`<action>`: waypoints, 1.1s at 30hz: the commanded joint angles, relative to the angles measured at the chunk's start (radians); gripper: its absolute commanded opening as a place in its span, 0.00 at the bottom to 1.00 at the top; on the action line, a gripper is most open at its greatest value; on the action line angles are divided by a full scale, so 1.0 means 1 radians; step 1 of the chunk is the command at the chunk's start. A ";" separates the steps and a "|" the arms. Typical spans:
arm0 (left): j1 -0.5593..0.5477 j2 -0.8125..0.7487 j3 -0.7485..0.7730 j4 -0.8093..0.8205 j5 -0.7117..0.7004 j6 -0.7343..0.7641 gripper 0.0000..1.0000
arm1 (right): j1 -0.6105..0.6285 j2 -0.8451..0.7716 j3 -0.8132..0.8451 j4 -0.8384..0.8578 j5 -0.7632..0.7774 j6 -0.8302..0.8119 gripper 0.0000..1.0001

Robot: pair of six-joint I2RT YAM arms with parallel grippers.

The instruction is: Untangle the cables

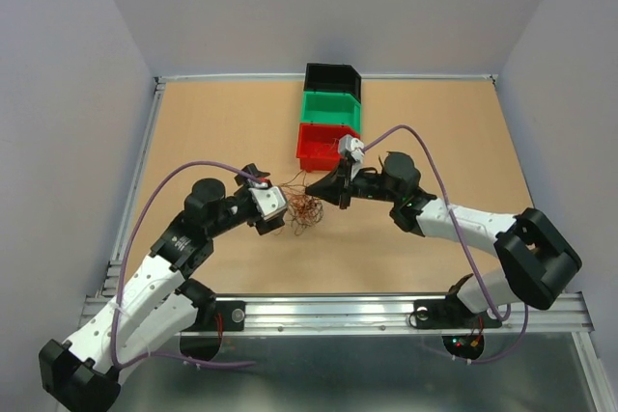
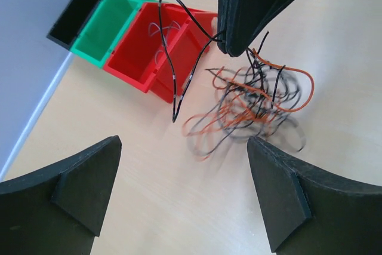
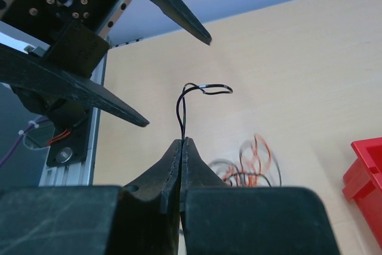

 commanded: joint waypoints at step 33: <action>-0.028 0.145 0.009 0.151 0.048 0.032 0.28 | 0.057 0.081 0.073 0.056 -0.118 0.014 0.01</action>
